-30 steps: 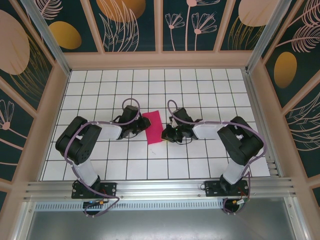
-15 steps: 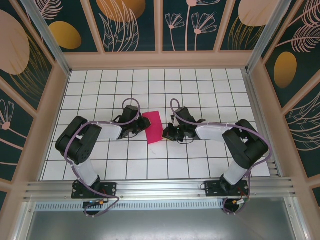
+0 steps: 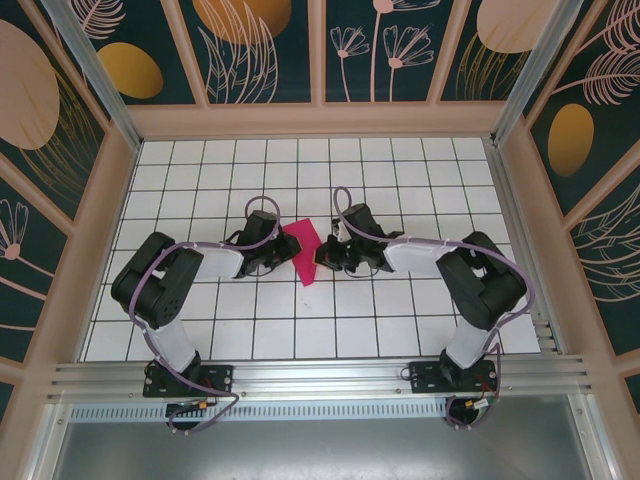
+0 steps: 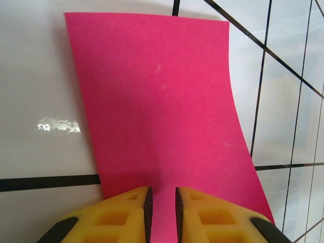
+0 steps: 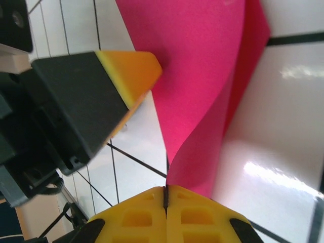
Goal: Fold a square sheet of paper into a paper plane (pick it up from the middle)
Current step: Third fold the triangle at the center of the table.
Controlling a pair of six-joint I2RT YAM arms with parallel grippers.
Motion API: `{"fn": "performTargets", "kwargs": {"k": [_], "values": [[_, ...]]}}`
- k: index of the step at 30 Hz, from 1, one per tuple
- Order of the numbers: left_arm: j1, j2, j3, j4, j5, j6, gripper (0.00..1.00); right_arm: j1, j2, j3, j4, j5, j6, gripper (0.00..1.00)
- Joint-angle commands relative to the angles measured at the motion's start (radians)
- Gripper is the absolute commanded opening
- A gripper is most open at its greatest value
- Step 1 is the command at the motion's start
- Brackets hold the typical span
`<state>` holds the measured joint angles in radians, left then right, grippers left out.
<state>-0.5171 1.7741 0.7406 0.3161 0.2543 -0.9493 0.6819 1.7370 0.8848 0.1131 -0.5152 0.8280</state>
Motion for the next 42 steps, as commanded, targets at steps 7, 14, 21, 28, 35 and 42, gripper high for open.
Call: {"fn": "performTargets", "kwargs": {"k": [7,14,21,28,35,42], "values": [[0.002,0.0,0.051,-0.057,0.022,0.04,0.23,0.009,0.089,0.069,0.064,-0.009,-0.005,0.02],[0.011,-0.031,0.069,-0.074,-0.001,0.056,0.24,0.01,0.118,0.083,0.068,0.022,0.0,0.02],[0.044,-0.004,0.1,-0.118,-0.056,0.101,0.25,0.01,0.117,0.081,0.05,0.033,-0.002,0.02],[0.046,0.056,0.106,-0.118,-0.05,0.104,0.23,0.01,0.117,0.068,0.092,0.024,0.011,0.02],[0.046,0.081,0.108,-0.124,-0.045,0.106,0.22,0.01,0.128,0.069,0.138,0.022,0.031,0.02],[0.046,0.084,0.108,-0.13,-0.045,0.109,0.22,0.01,0.164,0.086,0.15,0.017,0.036,0.02]]}}
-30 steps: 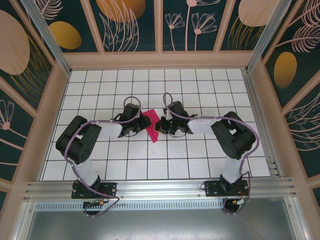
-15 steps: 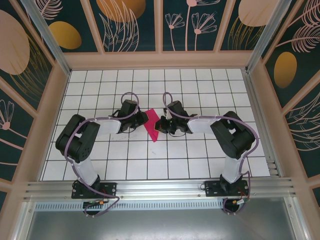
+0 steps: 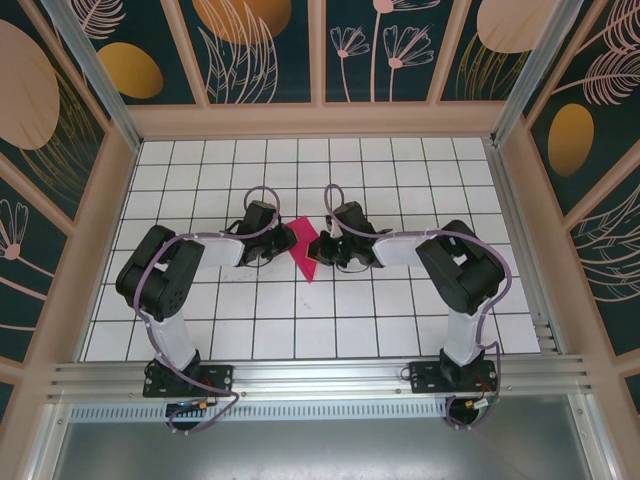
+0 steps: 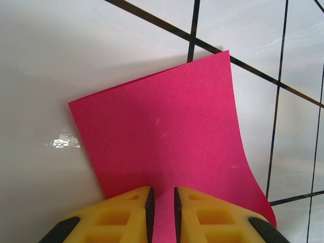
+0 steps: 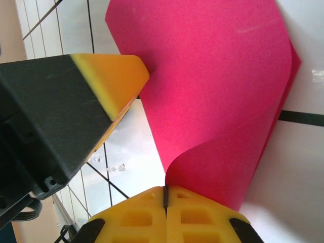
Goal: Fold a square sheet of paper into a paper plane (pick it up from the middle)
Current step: Third fold the triangle at the center of the table.
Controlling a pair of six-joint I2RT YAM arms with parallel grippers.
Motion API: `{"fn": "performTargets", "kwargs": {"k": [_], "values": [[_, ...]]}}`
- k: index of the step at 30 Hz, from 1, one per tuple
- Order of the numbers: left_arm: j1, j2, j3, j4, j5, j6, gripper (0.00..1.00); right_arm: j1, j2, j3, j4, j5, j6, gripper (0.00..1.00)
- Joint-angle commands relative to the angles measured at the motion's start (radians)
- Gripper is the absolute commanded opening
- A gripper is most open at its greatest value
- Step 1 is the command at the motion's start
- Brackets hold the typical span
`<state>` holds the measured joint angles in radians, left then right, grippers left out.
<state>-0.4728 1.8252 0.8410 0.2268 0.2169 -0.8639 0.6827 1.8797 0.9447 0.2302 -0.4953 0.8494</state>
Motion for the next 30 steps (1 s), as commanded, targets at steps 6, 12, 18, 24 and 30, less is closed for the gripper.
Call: {"fn": "performTargets", "kwargs": {"k": [6,12,18,24,30], "values": [[0.002,0.036,0.009,-0.039,-0.002,0.024,0.22,0.01,0.042,0.033,0.056,-0.011,0.022,0.02],[0.002,0.038,0.006,-0.038,0.003,0.023,0.22,0.011,0.058,0.041,0.07,-0.014,0.028,0.02],[0.002,0.042,0.004,-0.032,0.009,0.023,0.22,0.012,0.073,0.049,0.07,-0.008,0.028,0.02],[0.002,0.042,0.004,-0.034,0.01,0.023,0.22,0.014,0.093,0.061,0.072,-0.007,0.028,0.02],[0.002,0.043,0.003,-0.033,0.01,0.023,0.22,0.014,0.102,0.064,0.074,-0.009,0.027,0.02]]}}
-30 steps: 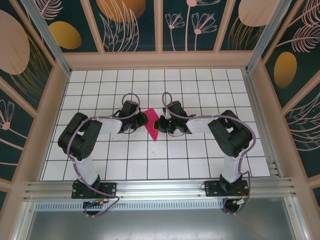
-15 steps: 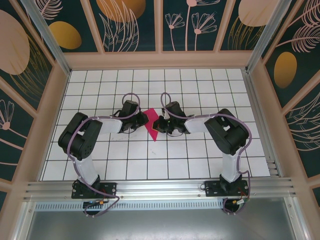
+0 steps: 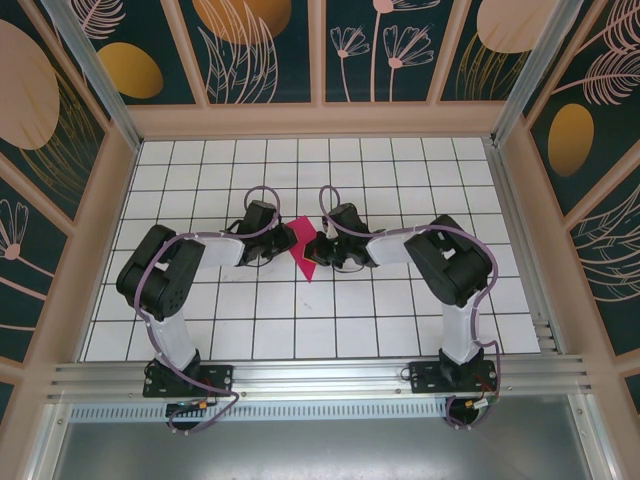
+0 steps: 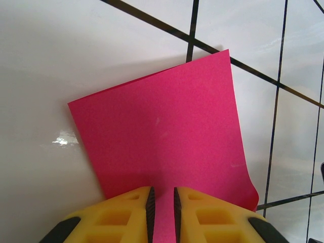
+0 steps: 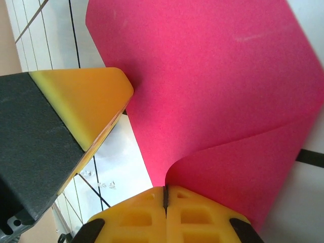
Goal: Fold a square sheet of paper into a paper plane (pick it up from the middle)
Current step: Third fold the triangle at the center of the table.
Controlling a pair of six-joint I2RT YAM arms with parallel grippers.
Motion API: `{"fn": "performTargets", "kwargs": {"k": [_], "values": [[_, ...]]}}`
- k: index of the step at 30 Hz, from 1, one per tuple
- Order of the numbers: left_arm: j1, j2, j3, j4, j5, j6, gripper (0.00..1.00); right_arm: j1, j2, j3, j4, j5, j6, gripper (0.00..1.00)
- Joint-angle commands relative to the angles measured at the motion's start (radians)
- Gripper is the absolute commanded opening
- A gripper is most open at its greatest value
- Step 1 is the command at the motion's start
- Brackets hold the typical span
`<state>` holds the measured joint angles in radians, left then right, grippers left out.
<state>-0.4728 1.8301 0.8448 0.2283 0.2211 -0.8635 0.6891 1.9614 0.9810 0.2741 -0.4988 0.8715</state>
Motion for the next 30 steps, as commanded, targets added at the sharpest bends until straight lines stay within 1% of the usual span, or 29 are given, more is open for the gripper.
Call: {"fn": "performTargets", "kwargs": {"k": [1,30], "values": [[0.003,0.038,0.0,-0.034,0.007,0.023,0.22,0.007,0.022,0.03,0.032,-0.008,0.005,0.02],[0.003,0.039,0.0,-0.037,0.011,0.028,0.22,0.01,0.05,0.053,0.02,-0.02,-0.021,0.02]]}}
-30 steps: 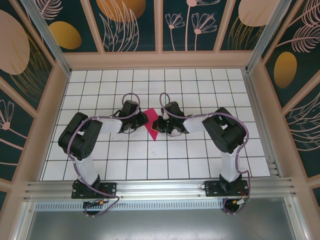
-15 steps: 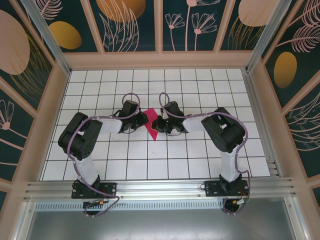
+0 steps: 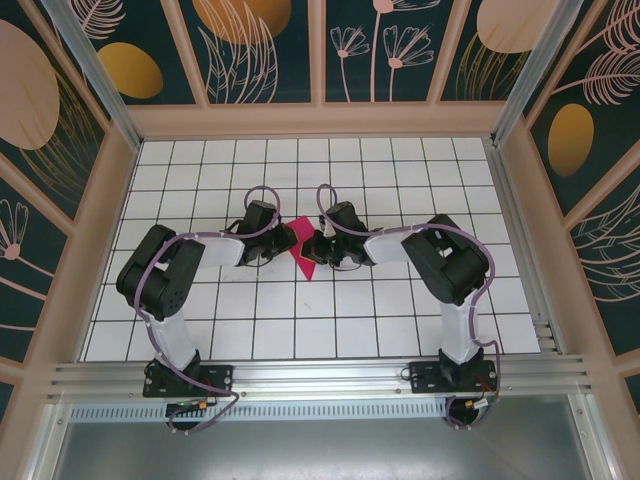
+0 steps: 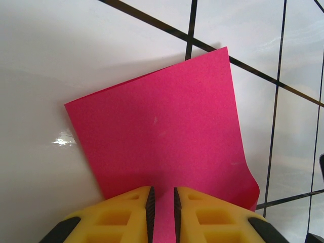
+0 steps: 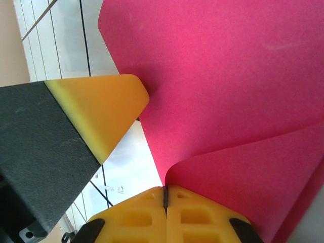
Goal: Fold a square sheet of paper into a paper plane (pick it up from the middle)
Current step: Third fold the triangle at the center of the table.
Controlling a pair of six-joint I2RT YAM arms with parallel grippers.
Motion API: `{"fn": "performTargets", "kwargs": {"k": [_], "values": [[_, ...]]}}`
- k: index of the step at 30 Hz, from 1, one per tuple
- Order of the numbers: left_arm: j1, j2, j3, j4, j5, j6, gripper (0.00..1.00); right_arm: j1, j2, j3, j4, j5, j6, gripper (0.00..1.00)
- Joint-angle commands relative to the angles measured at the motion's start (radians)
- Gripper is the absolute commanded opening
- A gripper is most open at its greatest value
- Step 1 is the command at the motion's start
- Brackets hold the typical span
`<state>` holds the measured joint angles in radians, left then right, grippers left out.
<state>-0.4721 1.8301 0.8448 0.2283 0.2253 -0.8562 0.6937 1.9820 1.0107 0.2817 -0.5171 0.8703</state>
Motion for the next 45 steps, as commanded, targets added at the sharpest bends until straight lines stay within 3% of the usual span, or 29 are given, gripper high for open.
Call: {"fn": "performTargets", "kwargs": {"k": [1,45], "values": [[0.001,0.04,0.0,-0.037,0.006,0.019,0.22,0.006,0.031,0.025,0.009,-0.001,-0.023,0.02],[0.001,0.013,-0.003,-0.042,0.001,0.015,0.22,0.011,0.046,0.037,-0.072,0.07,-0.045,0.04]]}}
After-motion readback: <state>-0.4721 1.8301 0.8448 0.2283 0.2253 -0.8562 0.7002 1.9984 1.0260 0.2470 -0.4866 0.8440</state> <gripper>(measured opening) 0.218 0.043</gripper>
